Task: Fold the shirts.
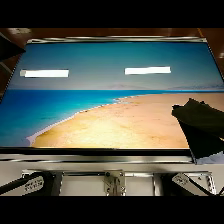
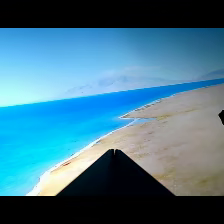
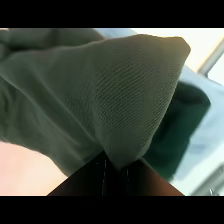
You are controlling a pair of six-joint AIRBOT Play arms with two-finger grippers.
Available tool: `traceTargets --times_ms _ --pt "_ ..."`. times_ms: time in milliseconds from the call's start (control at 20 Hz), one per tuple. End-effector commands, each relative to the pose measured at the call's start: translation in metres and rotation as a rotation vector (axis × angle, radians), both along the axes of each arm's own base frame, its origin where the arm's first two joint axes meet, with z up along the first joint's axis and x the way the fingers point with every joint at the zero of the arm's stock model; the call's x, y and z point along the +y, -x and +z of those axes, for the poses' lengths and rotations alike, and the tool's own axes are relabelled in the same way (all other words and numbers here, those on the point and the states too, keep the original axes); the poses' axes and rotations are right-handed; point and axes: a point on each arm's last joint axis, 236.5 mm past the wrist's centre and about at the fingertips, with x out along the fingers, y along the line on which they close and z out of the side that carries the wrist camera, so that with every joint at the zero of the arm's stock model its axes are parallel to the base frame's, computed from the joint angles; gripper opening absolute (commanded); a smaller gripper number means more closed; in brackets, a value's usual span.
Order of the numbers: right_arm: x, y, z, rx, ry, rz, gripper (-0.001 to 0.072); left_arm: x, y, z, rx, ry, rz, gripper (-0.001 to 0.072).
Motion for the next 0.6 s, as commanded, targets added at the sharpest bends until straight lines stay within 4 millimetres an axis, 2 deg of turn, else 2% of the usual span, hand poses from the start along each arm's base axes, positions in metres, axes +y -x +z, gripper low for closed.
traceTargets --times_ms 0,200,350,450,550 --pt "0.022 0.051 -0.035 0.175 -0.137 -0.064 0.0061 -0.001 0.003 -0.001 0.006 -0.001 -0.007 0.0035" --pt "0.042 0.068 -0.07 0.199 -0.169 -0.182 0.0065 -0.001 0.002 -0.001 0.007 -0.001 -0.007 0.0035" --pt "0.067 0.07 -0.1 0.165 -0.213 -0.264 0.009 -0.001 0.001 -0.001 0.008 -0.001 -0.006 0.0035" --pt "0.072 0.08 -0.113 0.178 -0.195 -0.294 0.0493 0.0 0.0 -0.001 0.005 0.0 -0.004 0.0035" --pt "0.067 0.091 -0.11 0.208 -0.151 -0.294 0.052 0.0 0.0 0.0 0.001 0.001 -0.001 0.0035"
